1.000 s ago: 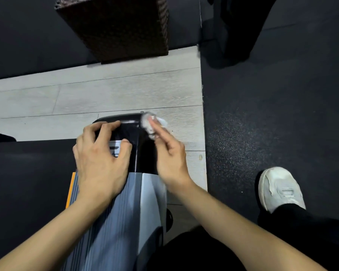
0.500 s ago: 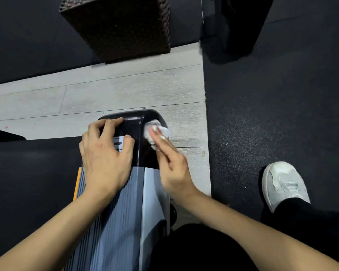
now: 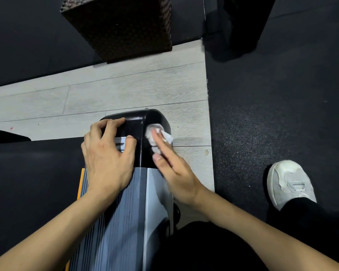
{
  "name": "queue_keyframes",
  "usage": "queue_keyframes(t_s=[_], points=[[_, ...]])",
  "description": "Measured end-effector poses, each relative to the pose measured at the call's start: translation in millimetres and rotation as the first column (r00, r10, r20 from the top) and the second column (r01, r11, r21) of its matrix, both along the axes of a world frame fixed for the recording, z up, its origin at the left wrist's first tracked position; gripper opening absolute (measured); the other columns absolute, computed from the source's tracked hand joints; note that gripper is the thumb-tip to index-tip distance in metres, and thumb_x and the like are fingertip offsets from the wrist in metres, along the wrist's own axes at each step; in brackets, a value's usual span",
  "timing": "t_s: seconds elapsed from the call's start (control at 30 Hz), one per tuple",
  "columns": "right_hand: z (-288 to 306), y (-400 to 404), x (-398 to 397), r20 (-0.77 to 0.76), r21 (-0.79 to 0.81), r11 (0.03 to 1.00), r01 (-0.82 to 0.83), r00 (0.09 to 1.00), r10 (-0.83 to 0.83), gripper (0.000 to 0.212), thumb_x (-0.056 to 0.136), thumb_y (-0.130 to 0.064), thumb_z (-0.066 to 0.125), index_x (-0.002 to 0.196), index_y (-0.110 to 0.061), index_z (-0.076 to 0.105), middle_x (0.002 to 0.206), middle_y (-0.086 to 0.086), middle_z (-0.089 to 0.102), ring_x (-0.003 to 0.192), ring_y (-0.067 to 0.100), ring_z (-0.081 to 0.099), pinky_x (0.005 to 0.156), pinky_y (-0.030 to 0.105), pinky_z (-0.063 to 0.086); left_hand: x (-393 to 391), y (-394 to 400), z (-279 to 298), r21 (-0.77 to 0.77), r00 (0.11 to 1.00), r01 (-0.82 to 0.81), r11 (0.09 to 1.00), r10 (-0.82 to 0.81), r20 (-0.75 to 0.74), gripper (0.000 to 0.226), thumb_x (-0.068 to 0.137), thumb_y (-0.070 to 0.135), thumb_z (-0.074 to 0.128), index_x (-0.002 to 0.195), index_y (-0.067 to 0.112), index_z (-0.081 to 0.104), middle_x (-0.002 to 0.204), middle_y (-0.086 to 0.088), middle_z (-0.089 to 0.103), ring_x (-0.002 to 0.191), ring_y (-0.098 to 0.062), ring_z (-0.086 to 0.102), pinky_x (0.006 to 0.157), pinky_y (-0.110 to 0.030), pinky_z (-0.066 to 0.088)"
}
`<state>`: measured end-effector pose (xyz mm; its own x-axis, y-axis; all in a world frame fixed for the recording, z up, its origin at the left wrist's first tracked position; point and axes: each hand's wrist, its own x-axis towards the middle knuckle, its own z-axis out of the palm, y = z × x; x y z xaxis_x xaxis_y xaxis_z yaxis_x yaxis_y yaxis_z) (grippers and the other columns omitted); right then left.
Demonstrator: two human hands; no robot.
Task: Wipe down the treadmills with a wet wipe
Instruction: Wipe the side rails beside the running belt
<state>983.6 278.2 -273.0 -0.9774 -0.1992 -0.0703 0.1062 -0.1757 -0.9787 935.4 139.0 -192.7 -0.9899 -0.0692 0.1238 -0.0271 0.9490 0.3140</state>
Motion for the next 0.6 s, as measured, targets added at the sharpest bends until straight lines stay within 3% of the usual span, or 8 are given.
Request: queue_keyframes(t_s=[0.07,0.13,0.2,0.27,0.4,0.5,0.57,0.6], points=[[10.8,4.9,2.0,-0.151,0.039,0.999,-0.015,0.988,0.021,0.050,0.107,-0.011,0.043,0.152,-0.029,0.034,0.163,-0.009,0.026,0.150,-0.002,0.017,0.124,0.023,0.012,-0.1,-0.8,-0.8,-0.007,1.000,0.005,1.000,-0.005,0.000,0.044,0.089,0.039,0.046,0.131,0.032,0.058,0.129,0.002,0.049,0.118,-0.021,0.044,0.106,-0.034,0.029],[8.0,7.7,6.4,-0.143,0.043,0.995,0.086,0.987,-0.079,0.048,0.102,-0.002,0.050,0.144,-0.024,0.048,0.153,-0.007,0.046,0.144,0.002,0.036,0.121,0.024,0.026,0.5,-1.2,-0.7,-0.012,1.000,0.010,1.000,-0.010,-0.001,0.044,0.089,0.039,0.045,0.131,0.032,0.058,0.129,0.002,0.049,0.118,-0.021,0.043,0.105,-0.031,0.027],[-11.5,5.8,8.1,0.049,0.085,0.975,0.207,0.976,-0.212,0.043,0.100,-0.003,0.055,0.137,-0.026,0.059,0.122,-0.019,0.067,0.115,-0.004,0.062,0.101,0.014,0.044,0.5,-0.5,-0.3,-0.005,1.000,0.004,1.000,-0.004,0.004,0.044,0.089,0.039,0.045,0.131,0.033,0.058,0.129,0.003,0.048,0.119,-0.020,0.042,0.106,-0.030,0.026],[-41.1,-0.6,5.4,0.278,0.220,0.947,0.233,0.916,-0.290,0.040,0.101,-0.013,0.056,0.135,-0.032,0.061,0.104,-0.021,0.069,0.086,-0.007,0.061,0.082,0.011,0.045,0.0,0.9,-0.3,0.001,1.000,0.001,1.000,-0.001,0.010,0.044,0.089,0.040,0.044,0.131,0.034,0.058,0.130,0.004,0.047,0.119,-0.019,0.041,0.107,-0.031,0.027],[-71.2,-10.8,10.6,0.552,0.235,0.960,0.151,0.792,-0.260,0.038,0.101,-0.013,0.055,0.138,-0.020,0.059,0.126,-0.003,0.067,0.113,0.010,0.064,0.103,0.019,0.045,0.2,0.8,0.4,-0.003,1.000,0.002,1.000,-0.002,0.006,0.044,0.089,0.041,0.043,0.130,0.034,0.058,0.130,0.003,0.048,0.118,-0.020,0.043,0.109,-0.037,0.031],[-46.0,-4.6,29.7,0.308,0.215,0.953,0.211,0.912,-0.272,0.040,0.100,-0.004,0.054,0.136,-0.020,0.061,0.124,-0.013,0.066,0.116,-0.001,0.061,0.112,0.022,0.040,-0.3,-2.0,0.1,-0.005,1.000,0.010,1.000,-0.010,-0.004,0.043,0.090,0.039,0.043,0.130,0.033,0.058,0.129,0.003,0.048,0.116,-0.021,0.044,0.108,-0.039,0.032],[-28.0,4.2,33.4,-0.109,0.194,0.947,0.256,0.965,-0.239,0.050,0.095,0.012,0.053,0.136,-0.016,0.059,0.138,-0.004,0.061,0.132,0.005,0.054,0.115,0.025,0.037,-0.6,-2.5,-0.4,0.012,1.000,0.024,1.000,-0.024,-0.013,0.044,0.091,0.033,0.039,0.130,0.030,0.058,0.128,0.002,0.050,0.115,-0.022,0.045,0.107,-0.041,0.034],[-23.9,5.9,29.8,-0.336,0.220,0.942,0.254,0.926,-0.172,0.054,0.092,0.018,0.054,0.137,-0.012,0.057,0.142,0.003,0.057,0.137,0.012,0.050,0.116,0.029,0.037,-0.7,-3.0,-1.1,0.026,0.999,0.026,0.999,-0.025,-0.022,0.044,0.091,0.029,0.036,0.130,0.027,0.057,0.128,0.002,0.052,0.115,-0.022,0.046,0.107,-0.041,0.034]])
